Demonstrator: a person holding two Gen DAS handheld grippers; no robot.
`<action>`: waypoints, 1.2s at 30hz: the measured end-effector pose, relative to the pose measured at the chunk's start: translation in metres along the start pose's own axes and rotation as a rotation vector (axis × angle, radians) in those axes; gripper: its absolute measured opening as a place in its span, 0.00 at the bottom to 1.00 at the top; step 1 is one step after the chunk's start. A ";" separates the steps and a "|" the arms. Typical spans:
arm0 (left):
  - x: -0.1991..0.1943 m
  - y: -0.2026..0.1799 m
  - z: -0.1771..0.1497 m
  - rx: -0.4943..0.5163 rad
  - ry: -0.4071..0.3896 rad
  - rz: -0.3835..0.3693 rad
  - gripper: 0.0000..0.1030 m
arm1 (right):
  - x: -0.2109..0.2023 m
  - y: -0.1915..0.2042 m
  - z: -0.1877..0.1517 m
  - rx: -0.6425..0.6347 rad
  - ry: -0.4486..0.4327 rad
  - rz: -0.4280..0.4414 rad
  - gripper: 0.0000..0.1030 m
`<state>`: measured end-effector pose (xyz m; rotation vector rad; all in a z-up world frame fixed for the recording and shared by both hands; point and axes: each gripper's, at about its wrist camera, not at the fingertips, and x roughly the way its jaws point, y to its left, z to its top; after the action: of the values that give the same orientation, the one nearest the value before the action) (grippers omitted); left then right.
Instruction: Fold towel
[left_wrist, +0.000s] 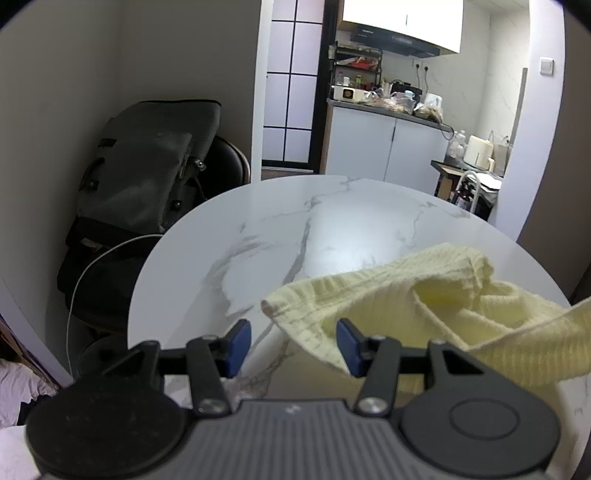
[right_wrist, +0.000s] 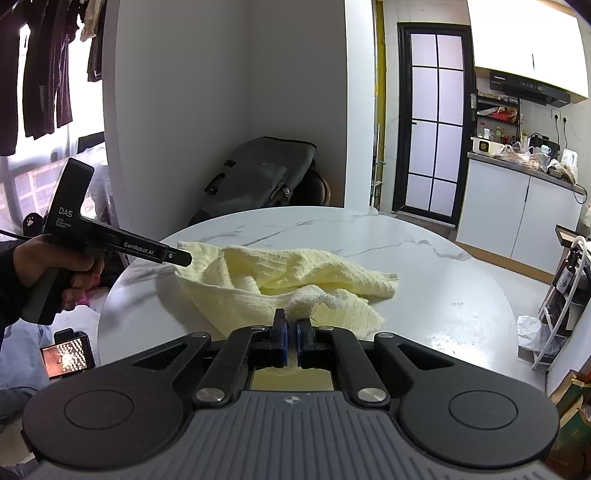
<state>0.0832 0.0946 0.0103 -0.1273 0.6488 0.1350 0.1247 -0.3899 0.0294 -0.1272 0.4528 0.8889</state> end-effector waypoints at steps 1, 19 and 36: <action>0.001 0.000 0.000 0.000 0.000 -0.001 0.53 | 0.000 0.001 -0.001 0.000 0.002 0.001 0.05; 0.015 0.008 0.004 -0.059 -0.007 -0.038 0.53 | 0.006 0.000 -0.006 0.009 0.036 -0.011 0.05; 0.021 0.010 0.012 -0.069 -0.031 -0.101 0.03 | -0.004 -0.003 0.003 0.002 -0.016 -0.061 0.05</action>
<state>0.1056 0.1078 0.0062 -0.2239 0.6061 0.0622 0.1262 -0.3940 0.0337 -0.1310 0.4330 0.8293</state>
